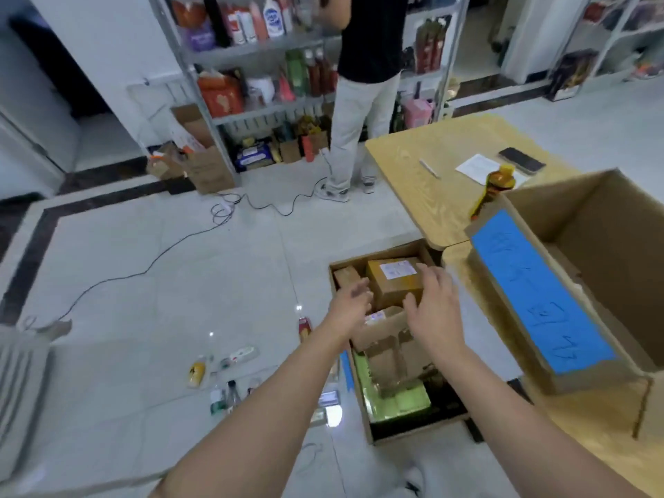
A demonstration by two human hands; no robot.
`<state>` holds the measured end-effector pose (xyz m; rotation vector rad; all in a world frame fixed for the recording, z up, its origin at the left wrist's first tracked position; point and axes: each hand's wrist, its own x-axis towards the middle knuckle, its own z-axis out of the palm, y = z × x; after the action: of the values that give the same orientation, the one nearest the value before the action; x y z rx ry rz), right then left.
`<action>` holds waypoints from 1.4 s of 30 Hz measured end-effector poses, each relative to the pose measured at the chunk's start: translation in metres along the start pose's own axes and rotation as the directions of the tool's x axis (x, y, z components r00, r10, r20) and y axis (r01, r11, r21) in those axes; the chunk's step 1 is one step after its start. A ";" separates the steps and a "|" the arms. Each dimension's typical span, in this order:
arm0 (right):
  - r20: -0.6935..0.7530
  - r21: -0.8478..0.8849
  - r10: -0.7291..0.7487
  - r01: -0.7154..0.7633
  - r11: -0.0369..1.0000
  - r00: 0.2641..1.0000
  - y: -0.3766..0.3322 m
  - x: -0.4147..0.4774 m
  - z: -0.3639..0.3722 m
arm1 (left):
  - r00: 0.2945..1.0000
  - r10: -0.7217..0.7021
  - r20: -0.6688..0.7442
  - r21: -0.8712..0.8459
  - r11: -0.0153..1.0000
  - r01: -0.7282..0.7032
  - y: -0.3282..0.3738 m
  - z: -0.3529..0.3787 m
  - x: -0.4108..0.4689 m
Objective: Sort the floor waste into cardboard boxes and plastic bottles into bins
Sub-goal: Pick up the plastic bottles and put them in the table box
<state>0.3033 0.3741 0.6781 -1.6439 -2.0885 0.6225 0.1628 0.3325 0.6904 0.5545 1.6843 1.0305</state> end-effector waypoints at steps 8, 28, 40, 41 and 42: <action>0.316 -0.046 -0.049 0.067 0.997 0.947 -0.124 -0.078 0.127 | 0.982 -0.110 -0.151 -0.140 0.986 0.089 -0.093 -0.214 -0.026; 0.808 -0.260 0.133 0.145 0.955 0.574 -0.114 -0.159 0.371 | 0.776 -0.576 -0.256 -0.373 0.800 0.471 -0.353 -0.329 -0.027; 0.887 -0.381 0.170 0.475 0.793 0.429 0.087 -0.151 0.653 | 0.635 -0.751 -0.182 -0.626 0.586 0.514 -0.641 -0.243 0.145; 0.892 -0.372 0.152 0.501 0.781 0.426 0.101 -0.151 0.677 | 0.640 -0.749 -0.172 -0.607 0.592 0.530 -0.662 -0.238 0.166; 0.894 -0.367 0.135 0.525 0.768 0.427 0.115 -0.150 0.701 | 0.649 -0.743 -0.162 -0.570 0.607 0.553 -0.682 -0.235 0.187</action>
<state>0.0285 0.1863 0.0326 -1.3548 -3.5797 0.9352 -0.0393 0.0339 0.0380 -0.6393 1.6625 0.9531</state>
